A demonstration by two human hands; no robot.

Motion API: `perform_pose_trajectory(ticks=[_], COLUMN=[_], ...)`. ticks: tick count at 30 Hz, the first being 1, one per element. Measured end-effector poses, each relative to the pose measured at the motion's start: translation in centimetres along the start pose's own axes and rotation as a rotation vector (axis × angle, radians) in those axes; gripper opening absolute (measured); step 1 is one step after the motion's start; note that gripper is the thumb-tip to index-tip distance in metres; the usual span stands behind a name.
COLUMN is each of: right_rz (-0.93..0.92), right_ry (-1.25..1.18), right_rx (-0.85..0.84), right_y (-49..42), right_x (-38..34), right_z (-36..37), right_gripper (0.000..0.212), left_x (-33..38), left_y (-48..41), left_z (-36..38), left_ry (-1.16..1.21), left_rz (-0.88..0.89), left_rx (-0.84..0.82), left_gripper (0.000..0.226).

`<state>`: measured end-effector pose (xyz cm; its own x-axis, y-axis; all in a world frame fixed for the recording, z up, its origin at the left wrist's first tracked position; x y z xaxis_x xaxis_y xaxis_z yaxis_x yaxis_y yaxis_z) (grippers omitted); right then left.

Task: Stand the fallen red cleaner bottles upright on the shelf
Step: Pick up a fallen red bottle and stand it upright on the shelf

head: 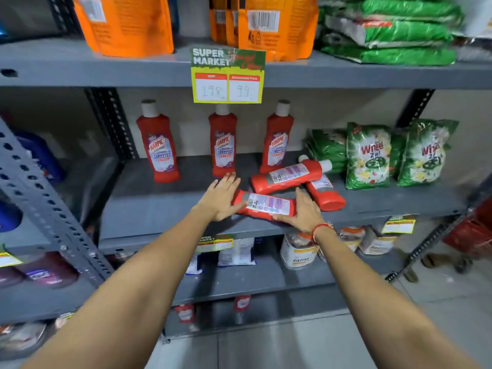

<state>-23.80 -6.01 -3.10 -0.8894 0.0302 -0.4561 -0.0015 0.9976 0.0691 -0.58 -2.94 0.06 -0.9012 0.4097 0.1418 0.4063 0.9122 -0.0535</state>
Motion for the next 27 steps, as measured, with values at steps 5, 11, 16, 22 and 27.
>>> perform_pose_trajectory(ticks=[5,11,16,22,27], right_rz=[0.013,-0.054,-0.106,-0.216,-0.334], right_ry=[0.173,0.352,0.366,0.423,0.591], right_rx=[-0.192,-0.302,-0.296,-0.144,0.042], right_y=[-1.9,-3.7,-3.2,-1.8,-1.7], right_x=[-0.4,-1.0,-1.7,-2.6,-4.8], right_z=[-0.7,-1.0,-1.2,-1.3,-2.6], right_gripper=[0.102,0.089,0.092,0.086,0.087], left_x=[0.2,-0.2,0.2,-0.1,-0.2], left_y=[-5.1,-8.6,-9.5,-8.3,-5.2], left_z=[0.6,0.9,1.2,1.6,0.6], left_ry=[-0.012,0.03,0.002,0.118,0.493], left_rz=[0.039,-0.027,0.023,0.101,0.104], left_rx=[-0.308,-0.604,-0.617,-0.433,-0.165], left_gripper=[0.083,0.078,0.087,0.086,0.06])
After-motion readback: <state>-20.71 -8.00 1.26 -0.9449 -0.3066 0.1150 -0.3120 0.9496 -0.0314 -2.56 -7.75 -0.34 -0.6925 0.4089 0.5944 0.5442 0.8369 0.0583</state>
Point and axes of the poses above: each hand's wrist, its own y-axis away from the middle knuckle, its own z-axis out of the palm, x = y × z, the point moved 3 cm from there along -y, towards the middle knuckle, and after that the axes turned 13 degrees about z, right-handed, at the moved point
